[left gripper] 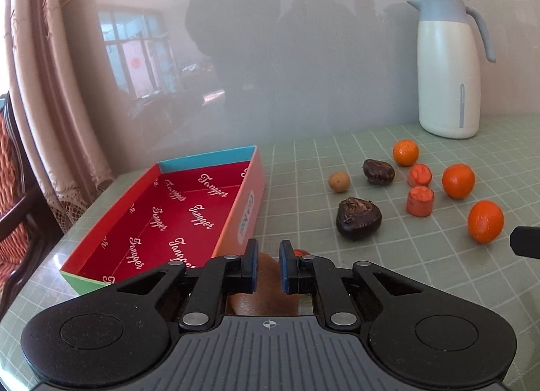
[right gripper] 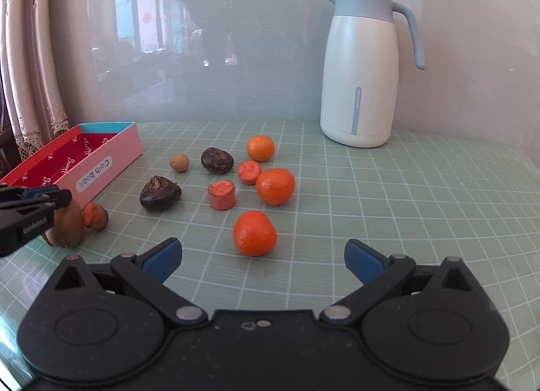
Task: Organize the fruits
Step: 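Lift the kiwi with the left gripper and carry it over the red box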
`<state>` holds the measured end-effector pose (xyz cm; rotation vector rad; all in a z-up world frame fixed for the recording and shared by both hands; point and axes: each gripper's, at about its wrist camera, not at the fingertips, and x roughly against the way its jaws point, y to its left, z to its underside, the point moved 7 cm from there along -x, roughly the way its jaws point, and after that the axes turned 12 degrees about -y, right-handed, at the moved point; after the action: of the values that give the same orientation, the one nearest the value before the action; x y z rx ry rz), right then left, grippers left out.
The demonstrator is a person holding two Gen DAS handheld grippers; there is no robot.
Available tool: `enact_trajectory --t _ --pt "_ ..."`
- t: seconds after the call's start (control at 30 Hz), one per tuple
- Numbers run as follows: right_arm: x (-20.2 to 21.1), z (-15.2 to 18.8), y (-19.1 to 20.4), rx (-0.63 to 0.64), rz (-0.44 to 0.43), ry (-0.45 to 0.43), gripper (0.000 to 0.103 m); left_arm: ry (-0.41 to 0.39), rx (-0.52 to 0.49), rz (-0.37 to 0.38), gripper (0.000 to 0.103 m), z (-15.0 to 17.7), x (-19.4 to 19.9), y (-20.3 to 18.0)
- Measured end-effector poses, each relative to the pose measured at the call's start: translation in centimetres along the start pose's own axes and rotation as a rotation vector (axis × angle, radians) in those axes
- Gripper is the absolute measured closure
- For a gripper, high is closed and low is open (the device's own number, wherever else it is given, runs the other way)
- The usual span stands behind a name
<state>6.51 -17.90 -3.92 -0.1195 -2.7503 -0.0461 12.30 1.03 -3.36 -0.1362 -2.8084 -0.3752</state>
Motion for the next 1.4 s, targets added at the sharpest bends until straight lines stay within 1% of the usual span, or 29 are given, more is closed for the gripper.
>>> enact_trajectory --t 0.03,0.1,0.13,0.17,0.23,0.27,0.3,0.33,0.37,0.47,0.53,0.57,0.63,0.7,0.87,0.93,0.97,1.0,1.03,1.1,1.17,1.33,1.4 --pt "0.0 0.0 -0.1 0.0 0.001 -0.001 0.0 0.001 0.002 -0.004 0.091 0.0 0.1 -0.1" --pt "0.2 -0.1 -0.5 -0.006 0.003 -0.006 0.0 0.006 0.026 0.023 0.09 -0.1 0.3 -0.5" --pt "0.2 -0.2 -0.7 -0.011 0.005 -0.009 0.0 0.0 0.03 0.032 0.089 -0.2 0.5 -0.7" --pt "0.3 -0.2 -1.0 -0.015 0.009 -0.011 0.0 -0.011 0.016 0.025 0.085 -0.3 0.8 -1.0" --pt "0.6 -0.2 -1.6 -0.026 0.018 -0.012 0.0 -0.013 -0.013 0.008 0.06 -0.1 1.0 -1.4" --pt "0.6 -0.2 -1.9 -0.032 0.02 -0.011 0.0 -0.013 -0.022 -0.016 0.026 0.0 1.0 -1.4" --pt "0.7 -0.1 -2.3 -0.039 0.022 -0.009 0.0 -0.023 -0.034 -0.053 0.008 0.0 1.1 -1.3" --pt "0.8 -0.1 -2.6 -0.045 0.026 -0.009 0.0 -0.05 -0.053 -0.083 0.007 -0.2 1.5 -1.1" --pt "0.9 -0.1 -2.9 -0.051 0.029 -0.011 0.0 -0.062 -0.064 -0.086 0.007 -0.3 1.7 -1.1" --pt "1.1 -0.2 -3.7 -0.067 0.037 -0.021 0.0 -0.035 -0.045 -0.081 0.007 0.0 1.5 -0.9" --pt "1.1 -0.3 -3.9 -0.083 0.035 -0.018 0.0 -0.049 -0.029 -0.056 0.02 -0.2 2.0 -1.1" --pt "1.1 -0.3 -3.9 -0.09 0.03 -0.016 0.0 -0.047 -0.031 -0.046 0.024 -0.1 2.0 -1.4" --pt "1.0 -0.3 -3.8 -0.088 0.027 -0.016 0.0 -0.006 -0.026 -0.036 0.024 0.5 1.6 -1.8" --pt "1.0 -0.3 -3.7 -0.083 0.025 -0.018 0.0 0.034 0.011 -0.035 0.024 1.1 1.1 -1.8" --pt "1.1 -0.3 -3.6 -0.083 0.021 -0.021 0.0 0.078 0.065 -0.081 0.024 1.7 -0.6 -1.0" --pt "1.2 -0.3 -3.7 -0.085 0.018 -0.02 0.0 0.101 0.097 -0.088 0.03 1.9 -1.5 -0.6" --pt "1.2 -0.2 -3.8 -0.083 0.02 -0.019 0.0 0.12 0.112 -0.094 0.037 2.1 -2.0 -0.4" --pt "1.2 -0.2 -3.9 -0.081 0.022 -0.02 0.0 0.131 0.123 -0.106 0.042 2.3 -2.3 -0.1" --pt "1.3 -0.2 -4.1 -0.081 0.024 -0.021 0.0 0.139 0.129 -0.119 0.044 2.5 -2.6 0.1" --pt "1.3 -0.2 -4.4 -0.087 0.028 -0.021 0.0 0.147 0.144 -0.147 0.055 2.8 -2.9 0.7" --pt "1.4 -0.1 -4.8 -0.097 0.033 -0.021 0.0 0.146 0.171 -0.149 0.055 2.9 -2.9 1.1" --pt "1.5 -0.2 -5.1 -0.112 0.033 -0.027 0.0 0.133 0.144 -0.146 0.056 3.0 -2.4 0.7" --pt "1.6 -0.3 -5.0 -0.107 0.031 -0.032 0.0 0.108 0.132 -0.146 0.056 2.5 -2.0 0.7"
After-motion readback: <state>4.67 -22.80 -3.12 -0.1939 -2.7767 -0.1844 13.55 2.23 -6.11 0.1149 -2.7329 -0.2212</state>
